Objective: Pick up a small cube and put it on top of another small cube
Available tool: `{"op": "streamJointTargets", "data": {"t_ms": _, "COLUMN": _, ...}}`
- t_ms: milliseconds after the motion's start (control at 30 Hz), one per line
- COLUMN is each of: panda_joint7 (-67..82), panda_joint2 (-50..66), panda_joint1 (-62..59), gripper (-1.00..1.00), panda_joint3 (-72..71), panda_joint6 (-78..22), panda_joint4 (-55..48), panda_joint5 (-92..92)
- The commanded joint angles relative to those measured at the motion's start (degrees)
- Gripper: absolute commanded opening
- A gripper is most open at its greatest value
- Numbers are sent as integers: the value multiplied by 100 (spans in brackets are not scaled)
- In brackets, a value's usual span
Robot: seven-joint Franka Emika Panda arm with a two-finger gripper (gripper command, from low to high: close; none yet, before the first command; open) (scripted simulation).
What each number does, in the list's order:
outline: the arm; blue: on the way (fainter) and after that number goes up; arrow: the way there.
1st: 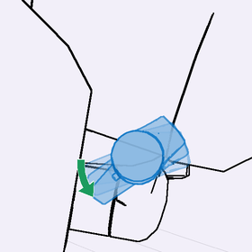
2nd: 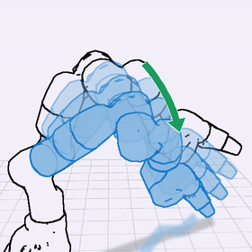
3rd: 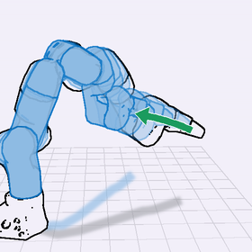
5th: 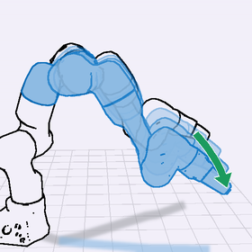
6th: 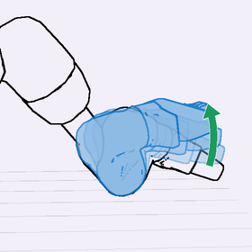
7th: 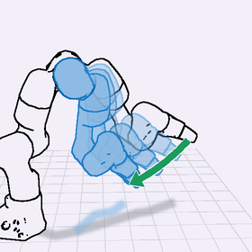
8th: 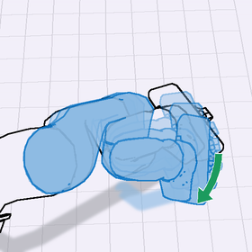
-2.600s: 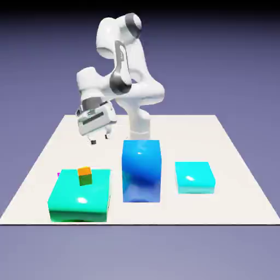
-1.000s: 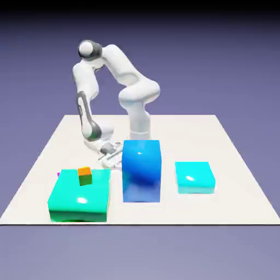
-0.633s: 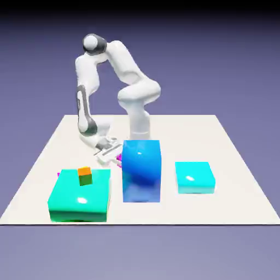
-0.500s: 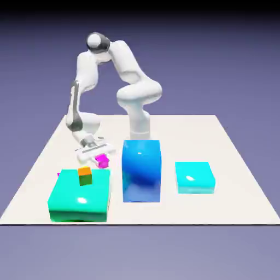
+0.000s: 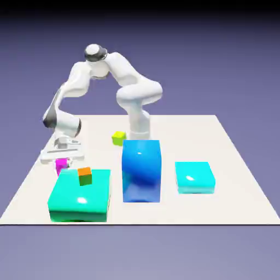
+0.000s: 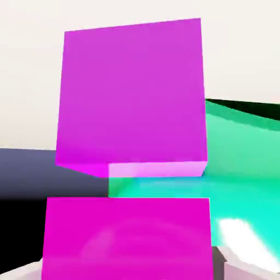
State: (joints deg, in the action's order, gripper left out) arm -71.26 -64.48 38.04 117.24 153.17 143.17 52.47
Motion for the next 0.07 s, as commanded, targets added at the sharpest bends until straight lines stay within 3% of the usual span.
{"op": "streamJointTargets", "data": {"t_ms": 0, "panda_joint7": 0, "panda_joint2": 0, "panda_joint1": 0, "gripper": 100, "panda_joint3": 0, "panda_joint6": 0, "panda_joint4": 0, "panda_joint5": 0}}
{"op": "streamJointTargets", "data": {"t_ms": 33, "panda_joint7": -110, "panda_joint2": 207, "panda_joint1": -195, "gripper": 100, "panda_joint3": -50, "panda_joint6": -198, "panda_joint4": 74, "panda_joint5": -69}}
